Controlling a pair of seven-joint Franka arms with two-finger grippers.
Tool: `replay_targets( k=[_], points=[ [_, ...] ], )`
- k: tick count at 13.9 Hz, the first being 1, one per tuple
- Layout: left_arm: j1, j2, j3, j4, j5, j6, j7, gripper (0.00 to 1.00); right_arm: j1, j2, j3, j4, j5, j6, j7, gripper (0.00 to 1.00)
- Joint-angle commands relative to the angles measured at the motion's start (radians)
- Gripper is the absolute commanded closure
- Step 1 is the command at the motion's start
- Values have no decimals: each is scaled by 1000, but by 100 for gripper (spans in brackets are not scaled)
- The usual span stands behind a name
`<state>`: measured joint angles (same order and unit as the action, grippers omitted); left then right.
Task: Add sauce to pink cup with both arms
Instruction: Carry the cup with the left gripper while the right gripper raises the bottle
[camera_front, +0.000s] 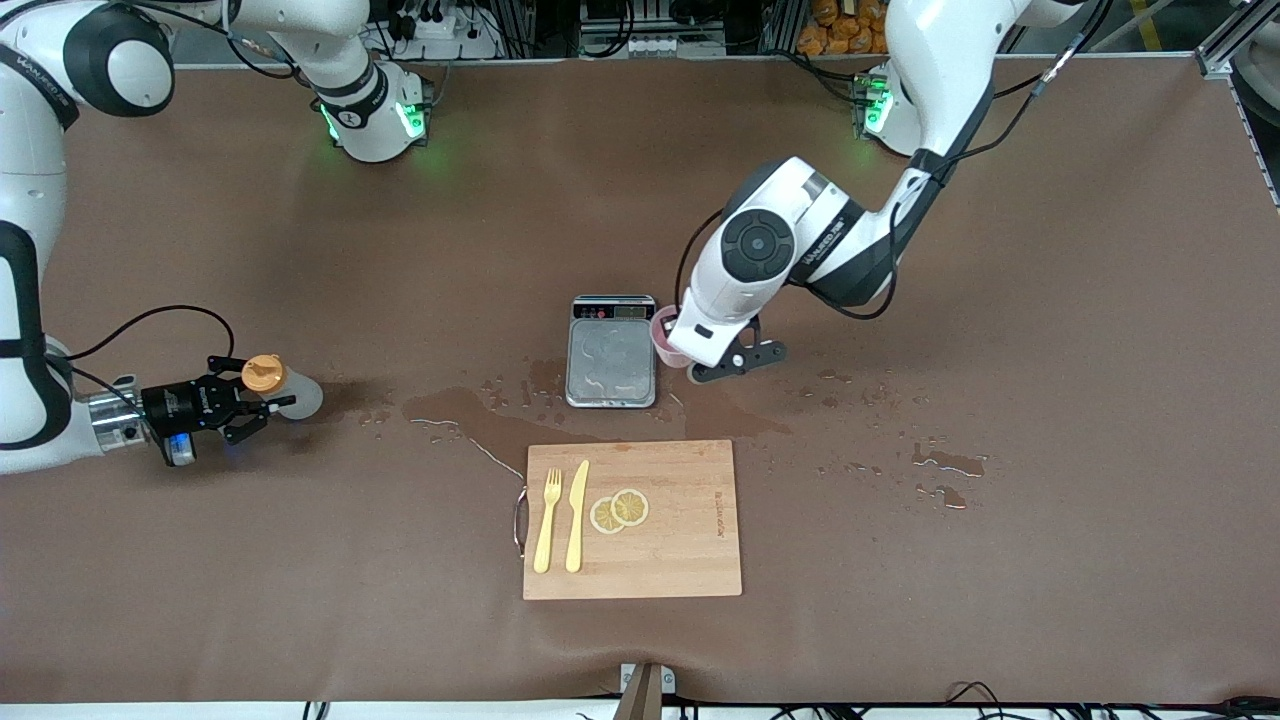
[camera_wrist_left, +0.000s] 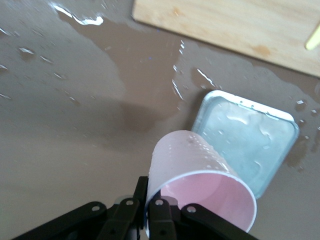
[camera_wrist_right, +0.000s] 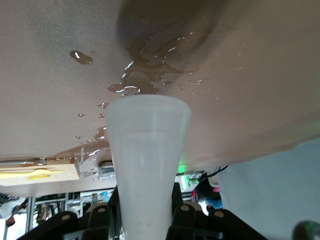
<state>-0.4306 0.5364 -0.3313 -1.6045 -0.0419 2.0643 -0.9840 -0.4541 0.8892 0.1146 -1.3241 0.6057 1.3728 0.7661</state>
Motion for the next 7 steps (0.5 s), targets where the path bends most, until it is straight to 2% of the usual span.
replay_targets(
  k=[1,5,7],
  points=[
    [-40,71,6,103,-27,-23,-44,100,32,-35,-3,63,-76,-17,93,61],
    [-112,134,8,152,-26,9,-94,100,77,-64,-3,114,-173,-17,163,61],
    [-129,146,12,155,-26,36,-105,100,124,-111,-4,117,-226,-17,214,61]
  ],
)
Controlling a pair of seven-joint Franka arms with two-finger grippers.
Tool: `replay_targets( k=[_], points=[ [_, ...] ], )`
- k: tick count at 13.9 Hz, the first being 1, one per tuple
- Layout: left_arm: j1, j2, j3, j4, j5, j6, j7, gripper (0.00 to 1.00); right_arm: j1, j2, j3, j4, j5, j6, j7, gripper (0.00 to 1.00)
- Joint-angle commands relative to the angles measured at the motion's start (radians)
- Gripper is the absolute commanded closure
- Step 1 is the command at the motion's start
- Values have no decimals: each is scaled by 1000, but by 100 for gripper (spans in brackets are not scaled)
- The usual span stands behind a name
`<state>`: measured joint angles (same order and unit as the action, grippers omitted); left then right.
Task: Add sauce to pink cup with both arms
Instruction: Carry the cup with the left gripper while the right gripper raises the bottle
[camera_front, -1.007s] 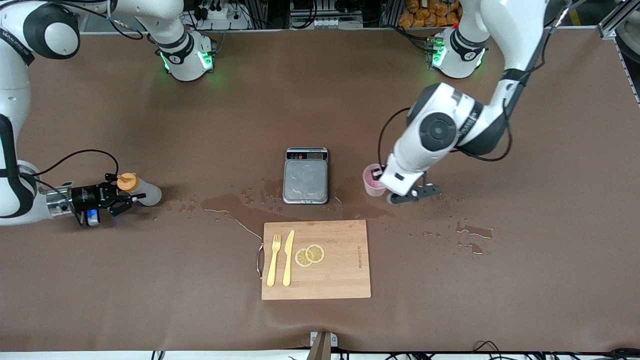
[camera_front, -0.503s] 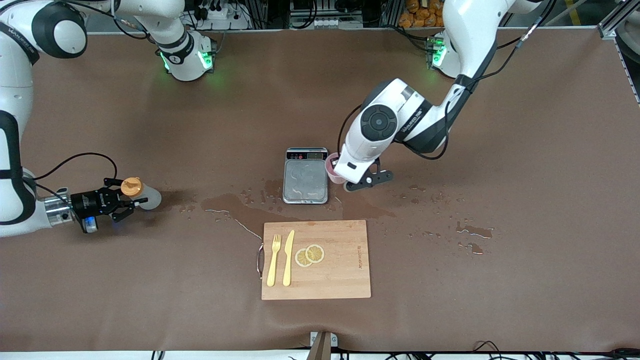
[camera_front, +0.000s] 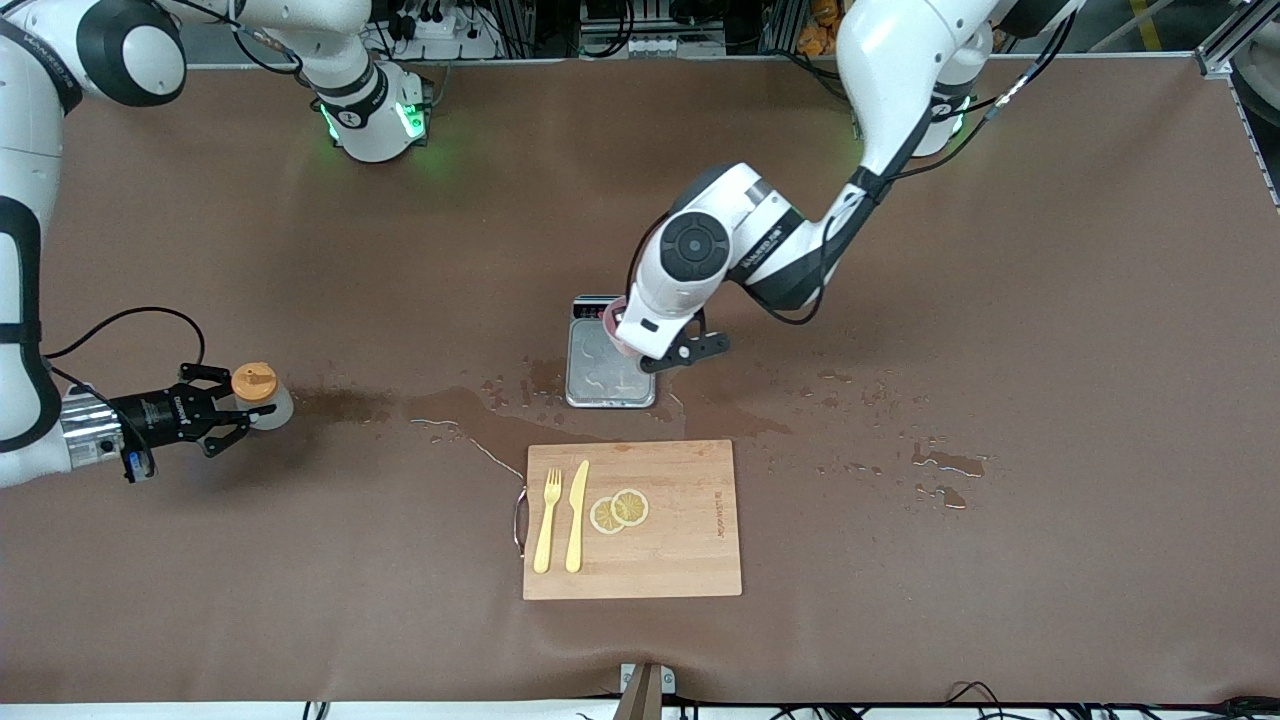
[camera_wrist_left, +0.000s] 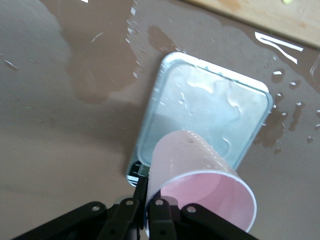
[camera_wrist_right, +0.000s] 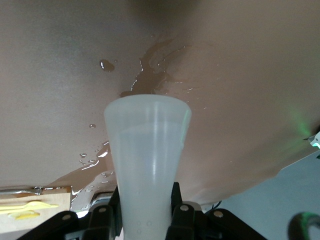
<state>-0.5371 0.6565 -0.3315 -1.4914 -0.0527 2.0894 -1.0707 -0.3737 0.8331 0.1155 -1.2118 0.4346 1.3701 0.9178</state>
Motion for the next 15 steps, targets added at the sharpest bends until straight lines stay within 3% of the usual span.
replay_targets(
  k=[1,4,15],
  points=[
    [-29,35,14,42,-15,20,-18,100,68,-74,-7,3,-91,-14,94,62],
    [-55,58,19,42,-7,86,-43,100,114,-118,-2,3,-145,-14,185,62],
    [-56,101,40,40,39,129,-43,100,298,-178,-5,1,-252,-14,447,62]
  ],
)
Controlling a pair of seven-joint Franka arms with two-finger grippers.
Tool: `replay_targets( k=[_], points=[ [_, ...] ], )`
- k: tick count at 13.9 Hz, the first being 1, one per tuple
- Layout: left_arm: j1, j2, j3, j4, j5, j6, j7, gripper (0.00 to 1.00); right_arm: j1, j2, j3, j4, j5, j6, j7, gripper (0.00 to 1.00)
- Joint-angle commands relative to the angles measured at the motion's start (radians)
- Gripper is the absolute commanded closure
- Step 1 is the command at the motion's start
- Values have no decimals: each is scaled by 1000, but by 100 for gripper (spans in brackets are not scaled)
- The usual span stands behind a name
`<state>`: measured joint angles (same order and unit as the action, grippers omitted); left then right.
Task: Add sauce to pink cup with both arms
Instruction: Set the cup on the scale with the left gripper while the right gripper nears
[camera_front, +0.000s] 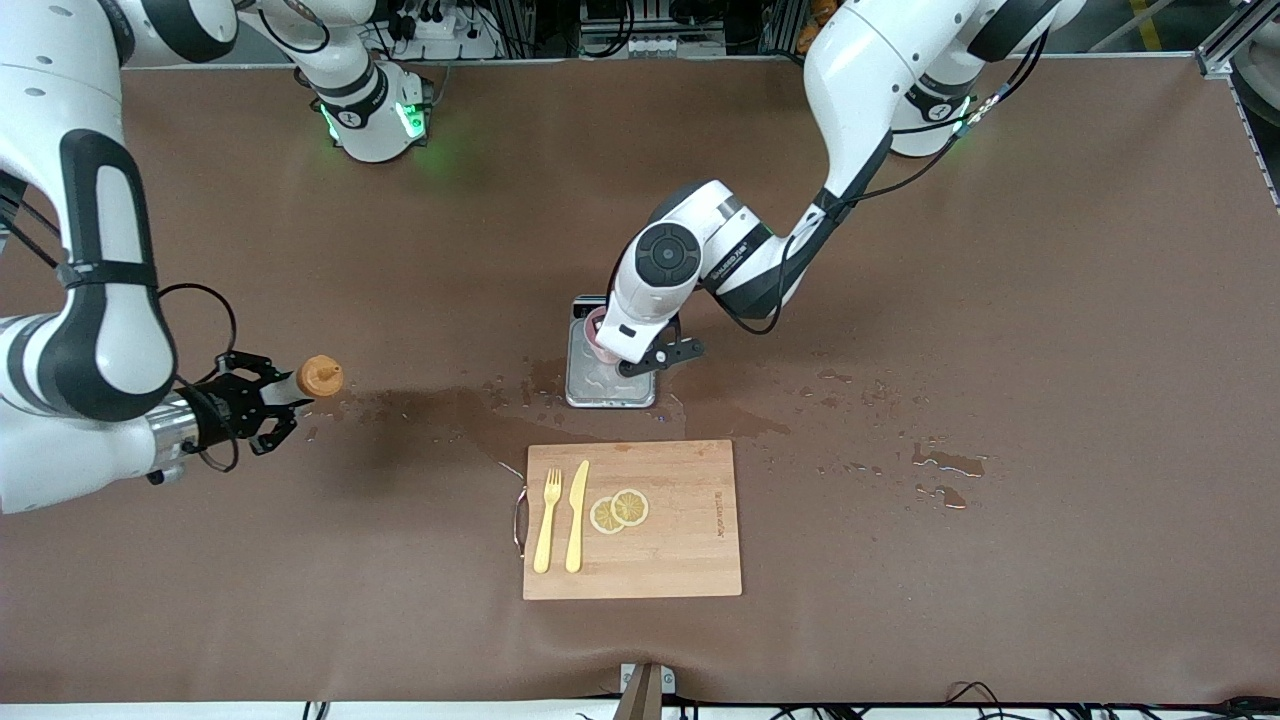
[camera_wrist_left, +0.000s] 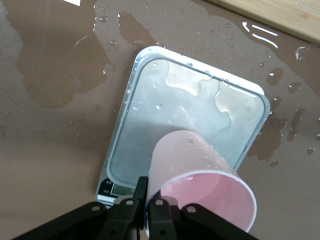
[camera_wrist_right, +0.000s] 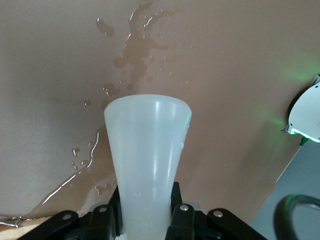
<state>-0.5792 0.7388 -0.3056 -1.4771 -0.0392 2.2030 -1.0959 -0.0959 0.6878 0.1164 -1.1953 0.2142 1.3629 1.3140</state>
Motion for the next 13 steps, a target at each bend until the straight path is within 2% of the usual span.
replay_targets(
  k=[1,2,3,4,13],
  points=[
    [-14,19,14,26,25,15,-18,100,31,-33,-3,-15,-39,-7,82,62],
    [-13,19,14,26,19,15,-22,65,57,-33,-4,-13,-53,-7,106,62],
    [-11,19,14,27,19,15,-38,8,80,-33,-6,-15,-73,-7,120,62],
    [-14,19,16,27,28,15,-39,0,97,-33,-6,-15,-84,-7,141,62],
    [4,-48,16,27,33,7,-30,0,192,-31,-11,-12,-142,-50,338,62]
  ],
)
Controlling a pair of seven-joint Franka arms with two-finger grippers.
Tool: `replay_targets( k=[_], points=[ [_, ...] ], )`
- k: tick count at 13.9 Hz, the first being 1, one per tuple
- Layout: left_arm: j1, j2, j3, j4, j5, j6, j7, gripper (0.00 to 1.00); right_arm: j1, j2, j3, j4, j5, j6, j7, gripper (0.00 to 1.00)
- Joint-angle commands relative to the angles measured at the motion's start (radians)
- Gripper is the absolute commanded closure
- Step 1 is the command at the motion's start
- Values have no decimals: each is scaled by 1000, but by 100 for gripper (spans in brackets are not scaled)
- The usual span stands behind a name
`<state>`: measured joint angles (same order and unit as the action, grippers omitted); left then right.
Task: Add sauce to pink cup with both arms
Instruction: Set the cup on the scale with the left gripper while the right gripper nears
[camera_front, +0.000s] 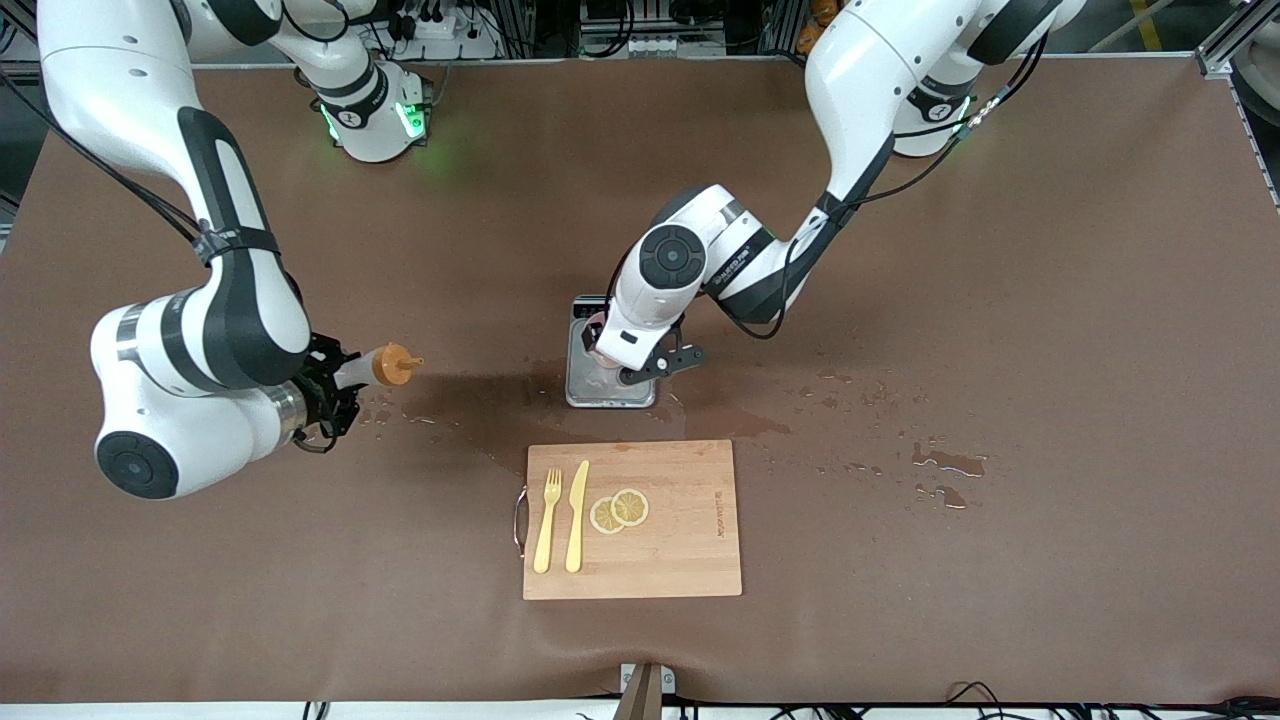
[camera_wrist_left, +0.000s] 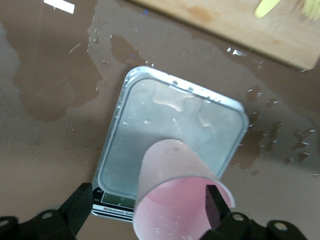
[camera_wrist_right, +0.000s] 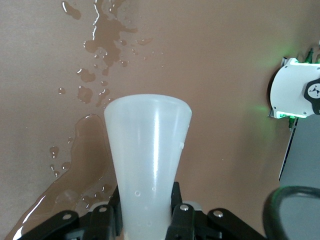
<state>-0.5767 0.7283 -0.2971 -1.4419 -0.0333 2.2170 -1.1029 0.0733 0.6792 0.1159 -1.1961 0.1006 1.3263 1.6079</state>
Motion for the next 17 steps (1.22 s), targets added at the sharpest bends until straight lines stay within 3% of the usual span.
replay_targets(
  k=[1,3,8,17],
  points=[
    [8,-55,7,-11,27,-13,-18,0,35,-23,-9,-13,-41,-13,85,62],
    [27,-98,7,-14,27,-61,6,0,78,-17,-8,-13,-94,-13,157,64],
    [152,-222,6,-31,27,-239,150,0,135,-18,-8,-11,-102,-64,283,64],
    [457,-368,4,-71,27,-368,518,0,279,-13,-10,-14,-114,-101,541,64]
  ],
)
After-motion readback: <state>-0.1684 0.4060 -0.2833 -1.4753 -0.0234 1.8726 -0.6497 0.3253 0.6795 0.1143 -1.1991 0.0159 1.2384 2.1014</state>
